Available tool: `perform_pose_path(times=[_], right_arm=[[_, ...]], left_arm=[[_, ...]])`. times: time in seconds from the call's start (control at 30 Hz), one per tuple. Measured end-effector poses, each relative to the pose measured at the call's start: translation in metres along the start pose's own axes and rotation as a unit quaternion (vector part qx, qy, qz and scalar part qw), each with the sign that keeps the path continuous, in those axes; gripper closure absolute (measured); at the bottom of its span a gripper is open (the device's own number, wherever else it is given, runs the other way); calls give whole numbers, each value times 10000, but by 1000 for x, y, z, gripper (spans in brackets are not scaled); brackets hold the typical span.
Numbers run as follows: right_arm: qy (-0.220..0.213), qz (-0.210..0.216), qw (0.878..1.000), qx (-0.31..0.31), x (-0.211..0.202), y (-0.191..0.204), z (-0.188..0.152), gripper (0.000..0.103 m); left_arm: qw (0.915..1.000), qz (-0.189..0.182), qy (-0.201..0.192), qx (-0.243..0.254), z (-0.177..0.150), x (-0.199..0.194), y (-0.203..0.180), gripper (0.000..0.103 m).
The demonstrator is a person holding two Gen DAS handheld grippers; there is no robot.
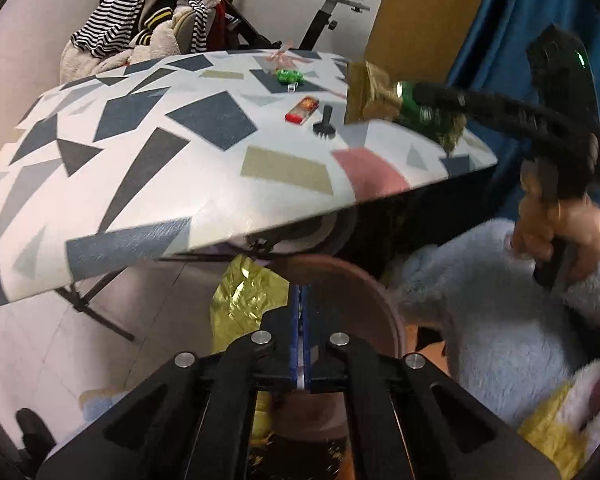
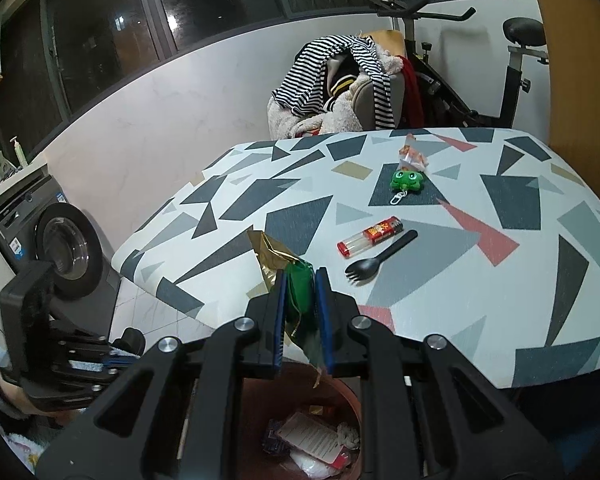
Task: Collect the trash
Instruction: 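Open the left tool to drop the gold foil while the right tool drops the green wrapper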
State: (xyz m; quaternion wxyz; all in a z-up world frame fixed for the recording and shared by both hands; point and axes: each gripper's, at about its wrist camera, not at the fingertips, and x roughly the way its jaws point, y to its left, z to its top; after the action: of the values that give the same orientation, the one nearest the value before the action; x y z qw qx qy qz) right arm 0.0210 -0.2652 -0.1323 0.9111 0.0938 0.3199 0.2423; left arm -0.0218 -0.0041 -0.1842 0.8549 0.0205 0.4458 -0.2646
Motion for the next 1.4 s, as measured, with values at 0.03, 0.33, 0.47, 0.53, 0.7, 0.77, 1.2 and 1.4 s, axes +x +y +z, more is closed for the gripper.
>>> perform_pose_path(times=[0.03, 0.33, 0.47, 0.53, 0.7, 0.77, 1.2, 1.4], right_arm=[[18, 0, 10000, -4, 0, 0, -2, 85], [57, -30, 9999, 84, 0, -5, -9, 85], [88, -19, 9999, 114, 0, -5, -14, 85], [103, -13, 9999, 118, 0, -5, -16, 85], [296, 103, 9994, 154, 5, -2, -29, 85], [408, 159, 9989, 144, 10, 0, -34, 85], [1503, 318, 9871, -460, 59, 31, -85, 85], [1770, 255, 9821, -600, 74, 35, -100, 85]], left_arm=[[9999, -70, -42, -64, 4, 1, 1, 101], [9993, -356, -70, -118, 21, 11, -6, 101], [9988, -377, -188, -238, 23, 8, -4, 84], [9981, -245, -417, -377, 25, -2, 0, 51], [9947, 120, -908, -471, 27, -31, 5, 27], [9926, 295, -1080, -467, 26, -44, 6, 21], [9836, 1056, -1409, -381, 14, -69, 3, 6], [9841, 1118, -1277, -515, 5, -61, 9, 6]])
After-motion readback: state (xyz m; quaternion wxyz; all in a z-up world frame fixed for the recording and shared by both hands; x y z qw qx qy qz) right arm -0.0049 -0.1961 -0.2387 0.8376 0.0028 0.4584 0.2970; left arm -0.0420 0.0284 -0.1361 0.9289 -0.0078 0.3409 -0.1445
